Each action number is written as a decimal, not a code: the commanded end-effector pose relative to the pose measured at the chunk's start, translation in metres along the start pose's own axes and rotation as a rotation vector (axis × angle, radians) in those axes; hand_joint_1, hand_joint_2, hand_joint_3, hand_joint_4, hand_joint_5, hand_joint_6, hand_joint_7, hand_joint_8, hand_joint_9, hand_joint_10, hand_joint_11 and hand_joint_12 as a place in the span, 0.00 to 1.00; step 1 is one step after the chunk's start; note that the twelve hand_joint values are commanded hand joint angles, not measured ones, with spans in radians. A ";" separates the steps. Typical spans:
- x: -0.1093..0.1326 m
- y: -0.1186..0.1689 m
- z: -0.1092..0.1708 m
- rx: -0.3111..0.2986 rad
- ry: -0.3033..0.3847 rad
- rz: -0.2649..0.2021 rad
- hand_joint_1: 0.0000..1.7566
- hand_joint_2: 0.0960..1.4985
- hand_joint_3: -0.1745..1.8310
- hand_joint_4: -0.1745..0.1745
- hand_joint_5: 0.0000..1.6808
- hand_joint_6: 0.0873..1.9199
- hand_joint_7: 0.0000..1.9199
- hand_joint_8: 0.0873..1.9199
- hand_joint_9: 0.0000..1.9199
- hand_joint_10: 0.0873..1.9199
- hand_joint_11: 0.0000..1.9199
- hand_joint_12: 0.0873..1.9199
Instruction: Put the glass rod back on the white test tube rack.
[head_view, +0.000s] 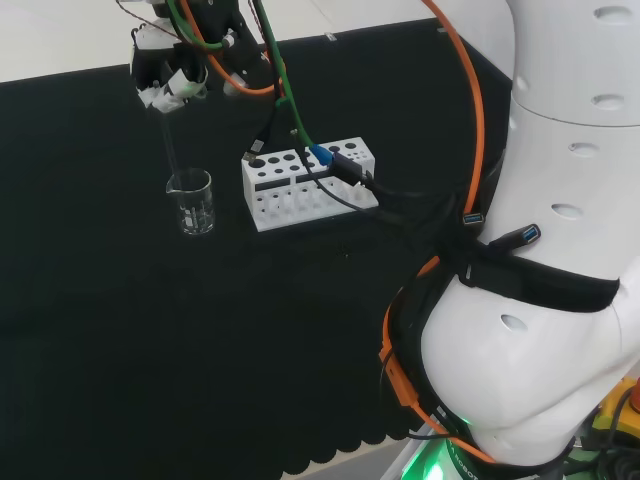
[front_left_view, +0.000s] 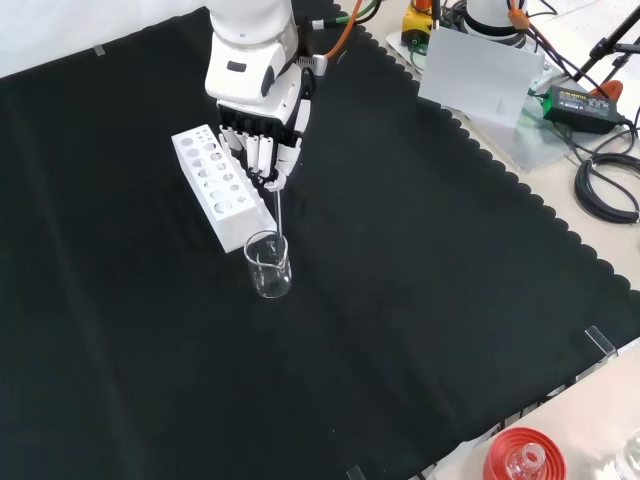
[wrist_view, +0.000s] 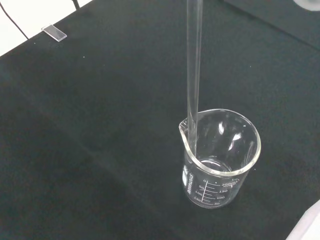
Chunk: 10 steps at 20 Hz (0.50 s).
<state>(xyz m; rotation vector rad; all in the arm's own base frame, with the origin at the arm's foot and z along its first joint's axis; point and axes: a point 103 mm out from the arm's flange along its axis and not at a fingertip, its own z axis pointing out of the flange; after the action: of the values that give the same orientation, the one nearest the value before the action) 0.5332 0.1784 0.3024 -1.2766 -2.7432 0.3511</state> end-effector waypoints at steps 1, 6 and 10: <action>-0.001 -0.001 -0.001 0.000 0.001 0.002 0.74 0.74 0.00 0.00 0.65 0.40 0.60 0.41 0.87 0.26 0.82 0.34; -0.002 -0.003 -0.001 -0.002 0.001 0.010 0.74 0.74 0.00 0.00 0.65 0.40 0.60 0.41 0.87 0.26 0.82 0.34; -0.009 -0.008 -0.003 -0.020 0.022 0.018 0.74 0.74 0.00 0.00 0.65 0.40 0.60 0.41 0.87 0.26 0.82 0.34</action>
<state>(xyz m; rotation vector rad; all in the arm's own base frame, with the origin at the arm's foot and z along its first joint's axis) 0.5326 0.1749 0.3048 -1.2951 -2.7344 0.3400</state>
